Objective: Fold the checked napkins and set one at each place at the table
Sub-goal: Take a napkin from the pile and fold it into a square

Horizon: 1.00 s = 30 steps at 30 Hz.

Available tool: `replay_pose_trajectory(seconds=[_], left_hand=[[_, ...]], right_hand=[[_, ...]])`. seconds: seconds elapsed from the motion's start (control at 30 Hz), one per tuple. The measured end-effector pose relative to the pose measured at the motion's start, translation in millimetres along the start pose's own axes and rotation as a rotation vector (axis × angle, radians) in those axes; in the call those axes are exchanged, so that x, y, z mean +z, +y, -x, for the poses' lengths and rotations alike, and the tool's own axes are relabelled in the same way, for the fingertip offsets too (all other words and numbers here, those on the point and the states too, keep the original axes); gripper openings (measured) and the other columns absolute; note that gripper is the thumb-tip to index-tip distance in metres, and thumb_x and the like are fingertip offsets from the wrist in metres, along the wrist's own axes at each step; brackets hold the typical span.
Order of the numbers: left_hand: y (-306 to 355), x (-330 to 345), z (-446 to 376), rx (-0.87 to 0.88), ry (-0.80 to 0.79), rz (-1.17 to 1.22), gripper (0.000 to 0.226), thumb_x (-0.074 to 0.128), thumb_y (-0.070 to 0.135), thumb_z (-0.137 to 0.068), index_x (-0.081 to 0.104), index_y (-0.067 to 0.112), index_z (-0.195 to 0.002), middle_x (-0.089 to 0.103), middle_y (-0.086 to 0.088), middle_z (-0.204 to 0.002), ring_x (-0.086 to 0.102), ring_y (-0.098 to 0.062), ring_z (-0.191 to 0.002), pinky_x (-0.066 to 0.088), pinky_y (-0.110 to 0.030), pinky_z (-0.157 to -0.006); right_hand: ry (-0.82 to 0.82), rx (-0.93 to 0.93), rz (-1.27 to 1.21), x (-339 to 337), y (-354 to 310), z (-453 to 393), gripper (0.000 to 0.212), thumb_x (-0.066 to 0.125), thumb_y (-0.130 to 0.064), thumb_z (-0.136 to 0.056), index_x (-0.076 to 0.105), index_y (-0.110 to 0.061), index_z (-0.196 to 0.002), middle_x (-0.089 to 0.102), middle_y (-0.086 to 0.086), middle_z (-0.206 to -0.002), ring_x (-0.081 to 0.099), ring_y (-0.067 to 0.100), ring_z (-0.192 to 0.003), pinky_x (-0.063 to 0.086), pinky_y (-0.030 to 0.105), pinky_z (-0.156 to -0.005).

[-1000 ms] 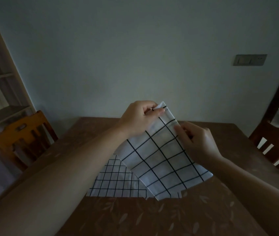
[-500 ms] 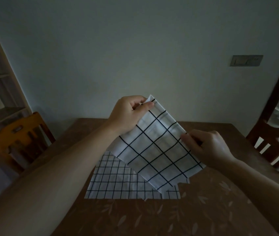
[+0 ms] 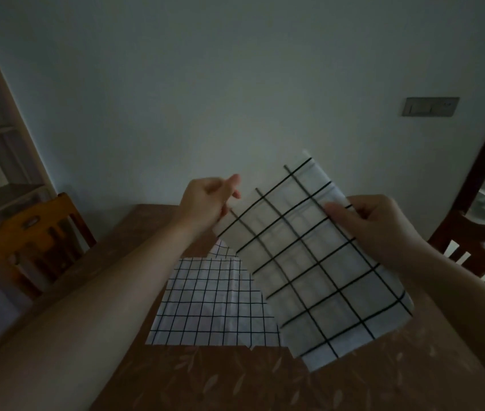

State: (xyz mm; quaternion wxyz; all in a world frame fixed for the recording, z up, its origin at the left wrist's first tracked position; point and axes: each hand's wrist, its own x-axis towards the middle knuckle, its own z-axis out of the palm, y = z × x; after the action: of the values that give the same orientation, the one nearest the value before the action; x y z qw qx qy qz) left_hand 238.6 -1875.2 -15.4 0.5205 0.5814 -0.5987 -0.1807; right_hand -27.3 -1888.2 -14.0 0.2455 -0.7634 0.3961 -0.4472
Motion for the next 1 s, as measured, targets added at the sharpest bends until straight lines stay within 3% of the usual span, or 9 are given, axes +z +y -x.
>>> replay_pose_trajectory(seconds=[0.13,0.27,0.37,0.43,0.53,0.63,0.73,0.9,1.0], left_hand=[[-22,25,19,-0.629,-0.352,0.695,0.089,0.049,0.08,-0.075,0.051,0.008,-0.126,0.049,-0.022,-0.14,0.042,-0.038,-0.136,0.048,-0.045,-0.097],[-20,59,41,-0.651,-0.405,0.855,0.088,0.031,0.082,-0.071,0.066,0.013,-0.114,0.066,-0.017,-0.123,0.04,-0.035,-0.138,0.022,-0.058,-0.117],[-11,81,51,-0.722,-0.278,0.79,0.111,0.04,0.077,-0.065,0.012,0.018,-0.155,0.01,-0.014,-0.163,0.01,-0.033,-0.15,0.015,-0.052,-0.119],[-15,89,60,-0.737,-0.327,0.909,0.122,0.047,0.076,-0.06,-0.005,0.02,-0.155,-0.007,-0.011,-0.163,0.001,-0.032,-0.15,0.013,-0.049,-0.119],[-30,105,75,-0.791,-0.458,1.034,0.111,0.048,0.08,-0.071,0.006,0.022,-0.156,0.007,-0.011,-0.163,0.014,-0.032,-0.149,0.012,-0.051,-0.12],[-27,107,70,-0.681,-0.413,1.031,0.062,0.057,0.056,-0.084,0.059,0.013,-0.128,0.065,-0.013,-0.128,0.06,-0.031,-0.119,0.044,-0.053,-0.102],[-14,99,57,-0.552,-0.365,0.88,0.048,0.055,0.04,-0.094,0.061,0.002,-0.124,0.066,-0.021,-0.124,0.064,-0.034,-0.113,0.047,-0.052,-0.101],[-4,94,54,-0.323,-0.261,0.48,0.018,0.059,0.024,-0.096,0.067,0.023,-0.112,0.07,0.004,-0.116,0.062,-0.01,-0.112,0.043,-0.033,-0.102],[4,87,57,-0.217,-0.375,0.418,0.019,0.055,0.018,-0.098,0.068,0.029,-0.106,0.073,0.01,-0.11,0.064,-0.007,-0.11,0.044,-0.028,-0.101]], right_hand=[[0.093,0.063,-0.086,-4,7,-3,0.052,0.058,-0.027,-0.095,0.034,-0.019,-0.05,0.026,-0.013,-0.039,0.021,0.004,-0.037,0.019,0.016,-0.036],[0.119,0.215,-0.118,-2,19,1,0.052,0.056,-0.033,-0.095,0.032,-0.019,-0.051,0.025,-0.013,-0.036,0.022,0.003,-0.033,0.019,0.013,-0.034],[0.102,0.277,-0.121,-4,19,7,0.051,0.055,-0.039,-0.095,0.037,-0.015,-0.053,0.031,-0.01,-0.039,0.03,0.005,-0.036,0.025,0.014,-0.036],[0.087,0.306,-0.145,-3,12,9,0.054,0.054,-0.043,-0.094,0.058,0.005,-0.071,0.052,0.022,-0.059,0.053,0.034,-0.055,0.047,0.033,-0.051],[0.11,0.382,-0.094,-7,8,10,0.069,0.054,-0.048,-0.092,0.058,0.02,-0.107,0.057,0.043,-0.101,0.056,0.053,-0.096,0.048,0.055,-0.086],[0.086,0.391,-0.107,-11,28,15,0.057,0.058,-0.049,-0.088,0.058,0.006,-0.075,0.046,0.015,-0.061,0.047,0.024,-0.059,0.038,0.028,-0.052],[0.075,0.412,-0.134,-13,52,24,0.053,0.059,-0.036,-0.094,0.055,0.008,-0.064,0.053,0.0,-0.049,0.051,0.009,-0.049,0.038,0.018,-0.048],[-0.137,0.392,-0.235,-25,65,39,0.036,0.065,-0.041,-0.084,0.074,-0.006,-0.088,0.074,0.018,-0.088,0.073,0.027,-0.079,0.058,0.034,-0.069],[-0.14,0.385,-0.446,-32,63,35,0.063,0.073,-0.064,-0.066,0.073,-0.013,-0.102,0.074,0.014,-0.103,0.072,0.028,-0.094,0.056,0.042,-0.082]])
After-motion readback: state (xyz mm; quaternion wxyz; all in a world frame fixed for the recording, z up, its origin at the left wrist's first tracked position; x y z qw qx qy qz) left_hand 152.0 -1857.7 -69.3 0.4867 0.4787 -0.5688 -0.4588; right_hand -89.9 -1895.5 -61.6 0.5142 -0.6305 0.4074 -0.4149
